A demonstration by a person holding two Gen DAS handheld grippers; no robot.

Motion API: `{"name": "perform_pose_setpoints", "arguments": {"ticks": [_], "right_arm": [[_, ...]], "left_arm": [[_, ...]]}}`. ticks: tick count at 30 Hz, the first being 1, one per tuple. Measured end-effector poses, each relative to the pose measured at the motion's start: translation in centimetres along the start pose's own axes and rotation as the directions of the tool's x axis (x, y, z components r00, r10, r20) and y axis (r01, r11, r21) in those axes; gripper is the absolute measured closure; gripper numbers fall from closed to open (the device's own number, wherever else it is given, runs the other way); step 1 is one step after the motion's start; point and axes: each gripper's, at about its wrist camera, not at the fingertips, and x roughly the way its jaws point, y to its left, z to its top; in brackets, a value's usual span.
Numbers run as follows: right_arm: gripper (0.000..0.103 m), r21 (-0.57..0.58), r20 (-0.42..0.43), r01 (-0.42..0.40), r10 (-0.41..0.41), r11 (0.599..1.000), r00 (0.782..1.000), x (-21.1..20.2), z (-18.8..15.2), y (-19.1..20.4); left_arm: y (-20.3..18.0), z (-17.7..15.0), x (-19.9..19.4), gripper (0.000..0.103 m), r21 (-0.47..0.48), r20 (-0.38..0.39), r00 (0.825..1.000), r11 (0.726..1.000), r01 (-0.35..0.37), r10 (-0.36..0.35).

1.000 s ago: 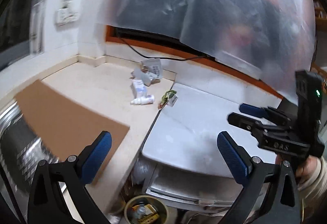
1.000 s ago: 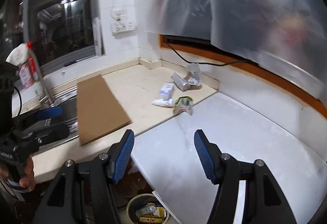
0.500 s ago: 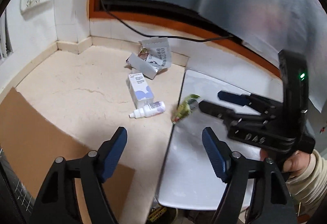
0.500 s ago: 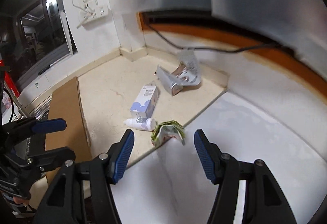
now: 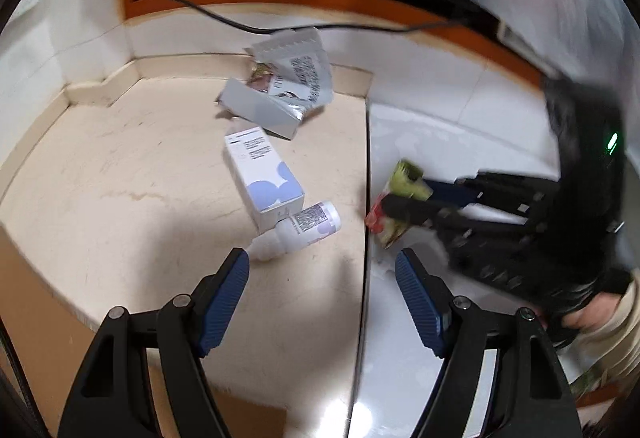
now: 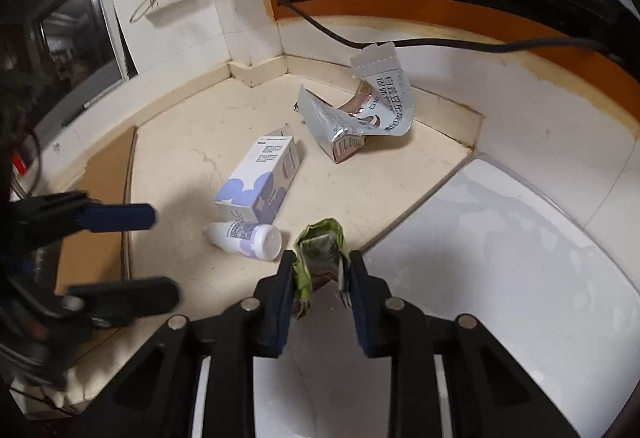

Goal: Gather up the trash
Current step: 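Grasp the white bottle with the left gripper while the right grasps the green packet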

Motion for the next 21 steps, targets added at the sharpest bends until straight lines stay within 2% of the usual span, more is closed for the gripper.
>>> {"name": "perform_pose_setpoints", "arguments": {"ticks": [1, 2, 6, 12, 16, 21], "right_arm": [[0.079, 0.009, 0.004, -0.008, 0.008, 1.0, 1.0, -0.1, 0.1, -0.2], [0.079, 0.013, 0.006, -0.015, 0.015, 1.0, 1.0, -0.2, 0.1, -0.4], [0.079, 0.015, 0.018, -0.031, 0.031, 0.999, 0.999, -0.9, -0.1, -1.0], [0.079, 0.017, 0.016, -0.038, 0.038, 0.999, 0.999, -1.1, -0.3, -1.6], [0.079, 0.022, 0.012, -0.04, 0.04, 0.999, 0.999, -0.9, -0.4, -2.1], [0.079, 0.028, 0.007, -0.04, 0.04, 0.999, 0.999, -0.8, -0.6, -2.5]], "left_arm": [[-0.3, 0.1, 0.4, 0.045, 0.024, -0.006, 1.0, 1.0, 0.002, -0.001], [-0.5, 0.3, 0.8, 0.05, 0.047, -0.014, 1.0, 0.999, 0.01, -0.01], [-1.6, 0.9, 2.1, 0.051, 0.115, -0.026, 0.999, 0.993, 0.022, -0.019], [-2.5, 1.6, 3.7, 0.052, 0.171, -0.045, 0.999, 0.985, -0.014, 0.022], [-2.3, 2.4, 4.5, 0.052, 0.189, -0.056, 0.997, 0.981, -0.042, 0.054], [-1.2, 3.2, 5.5, 0.052, 0.168, -0.077, 0.994, 0.984, -0.06, 0.074]]}}
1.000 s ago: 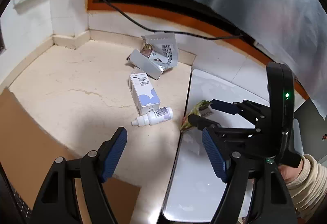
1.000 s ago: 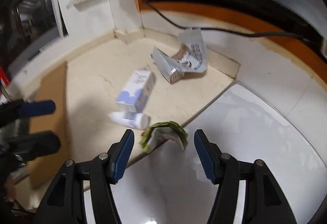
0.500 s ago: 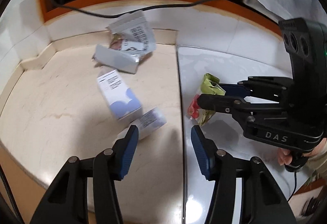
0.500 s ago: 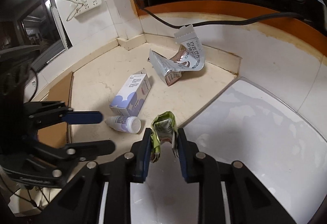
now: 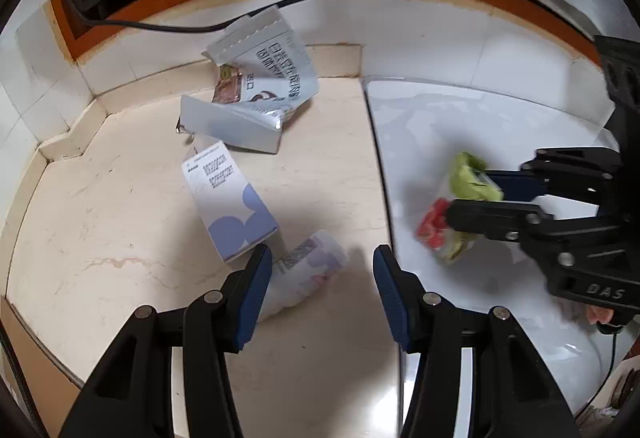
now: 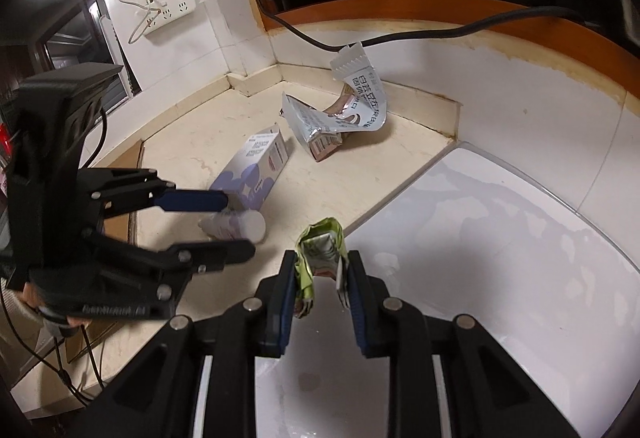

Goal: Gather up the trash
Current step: 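Grasp the white bottle with the left gripper while the right grasps the green packet, then carry the white bottle and green packet down over the trash bin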

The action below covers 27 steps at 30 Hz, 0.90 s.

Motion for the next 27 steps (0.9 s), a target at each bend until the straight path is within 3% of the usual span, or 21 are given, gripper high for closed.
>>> {"name": "perform_pose_setpoints", "arguments": {"ticks": [6, 10, 12, 19, 27], "right_arm": [[0.079, 0.018, 0.005, 0.01, -0.01, 1.0, 1.0, -0.1, 0.0, -0.2], [0.079, 0.031, 0.008, 0.01, -0.01, 0.999, 1.0, -0.2, 0.0, -0.3], [0.079, 0.037, 0.008, 0.008, -0.009, 0.999, 1.0, -0.4, -0.1, -0.2], [0.08, 0.044, 0.015, -0.01, 0.01, 0.999, 1.0, -2.3, -0.8, 0.7], [0.081, 0.027, 0.025, -0.041, 0.041, 0.999, 0.999, -8.0, -4.1, 3.5]], "left_arm": [[0.4, -0.2, 1.2, 0.053, -0.01, -0.034, 0.999, 1.0, 0.004, -0.004], [0.4, -0.1, 1.6, 0.075, -0.038, -0.051, 0.998, 0.999, 0.034, -0.036], [0.3, -0.1, 1.6, 0.08, -0.054, -0.06, 0.998, 0.998, 0.011, -0.014], [-0.2, -0.9, 0.6, 0.081, -0.161, -0.036, 0.999, 0.986, 0.027, -0.033], [-4.1, -5.2, -5.9, 0.081, -0.263, 0.037, 0.997, 0.962, 0.069, -0.061]]}}
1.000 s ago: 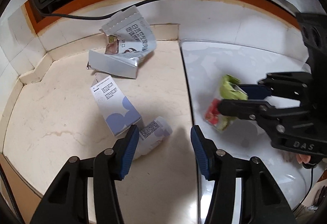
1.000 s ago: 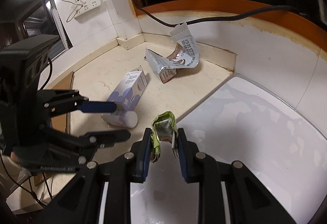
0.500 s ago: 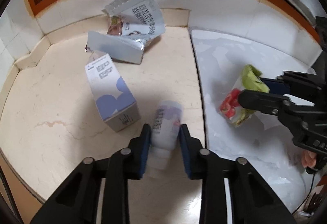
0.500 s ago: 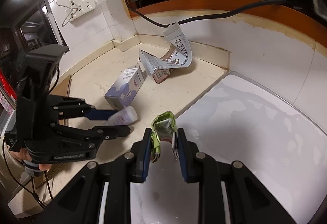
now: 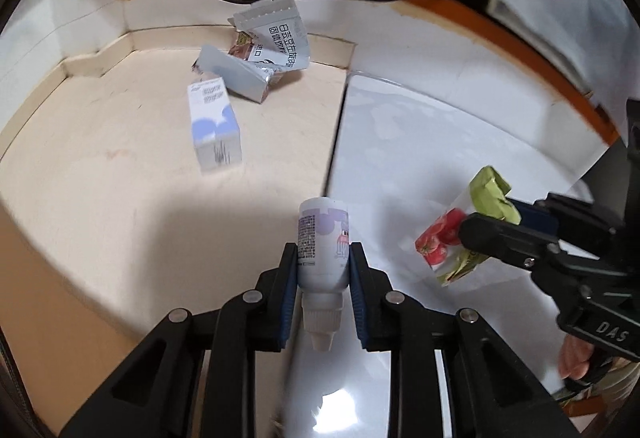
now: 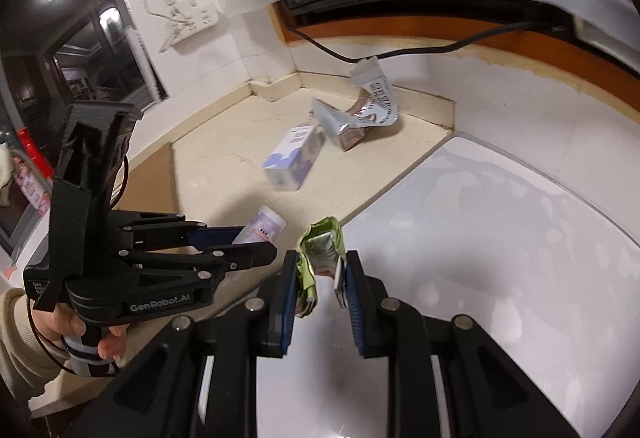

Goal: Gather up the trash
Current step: 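Carry the white bottle and green packet down over the trash bin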

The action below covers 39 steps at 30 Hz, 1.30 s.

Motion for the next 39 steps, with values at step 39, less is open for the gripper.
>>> {"name": "perform_pose_setpoints", "arguments": {"ticks": [39], "right_arm": [[0.081, -0.079, -0.311, -0.001, -0.024, 0.997, 0.95, 3.7, -27.4, 8.6]], "left_arm": [[-1.0, -34.3, 0.9, 0.081, -0.263, -0.032, 0.999, 0.964, -0.045, 0.038]]}}
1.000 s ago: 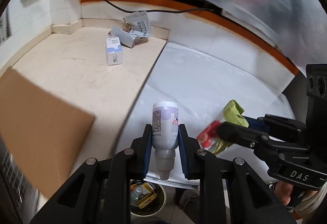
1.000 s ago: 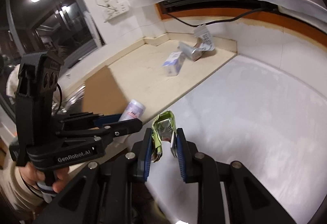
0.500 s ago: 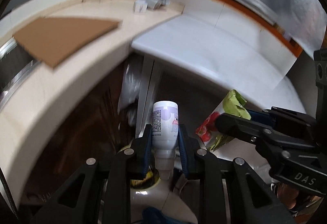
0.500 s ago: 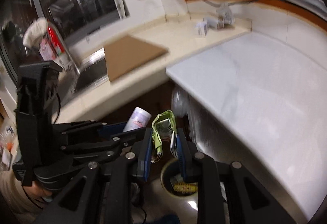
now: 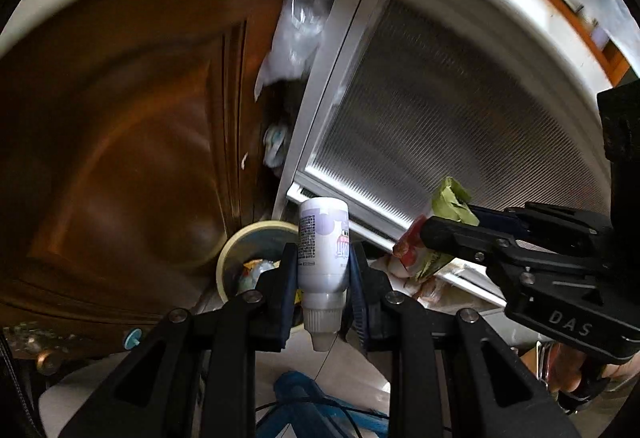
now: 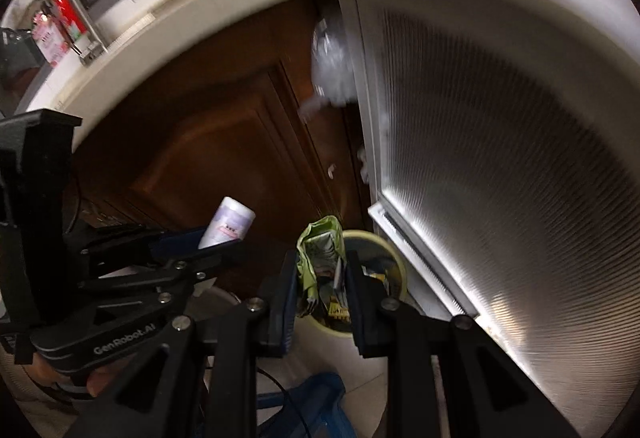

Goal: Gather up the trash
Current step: 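Carry the white bottle and green packet down over the trash bin, then open both grippers to drop the bottle and packet into the bin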

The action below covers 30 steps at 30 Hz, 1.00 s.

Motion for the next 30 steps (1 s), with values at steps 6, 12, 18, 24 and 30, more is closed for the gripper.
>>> {"name": "perform_pose_setpoints", "arguments": {"ticks": [6, 12, 18, 24, 30], "right_arm": [[0.081, 0.03, -0.067, 0.008, -0.006, 1.0, 0.998, 4.5, -0.5, -0.8], [0.081, 0.066, -0.113, 0.016, -0.008, 0.998, 0.994, 7.5, -0.9, -2.0], [0.08, 0.109, -0.147, 0.017, -0.001, 0.994, 0.989, 9.6, -1.2, -3.5], [0.076, 0.138, -0.164, -0.017, 0.04, 0.99, 0.986, 10.9, -0.7, -4.4], [0.069, 0.131, -0.173, -0.031, 0.054, 0.991, 0.984, 11.9, 0.2, -4.2]], "left_arm": [[1.3, -1.0, 4.2, 0.081, -0.012, -0.046, 0.998, 0.999, 0.038, -0.038], [2.8, -1.0, 8.3, 0.081, -0.07, -0.109, 0.989, 0.994, 0.089, -0.096], [3.4, -1.2, 10.5, 0.081, -0.092, -0.144, 0.986, 0.993, 0.075, -0.087], [4.6, -1.1, 11.9, 0.08, -0.112, -0.164, 0.983, 0.992, 0.059, -0.077], [5.3, -1.1, 12.3, 0.08, -0.132, -0.169, 0.983, 0.99, 0.053, -0.075]]}}
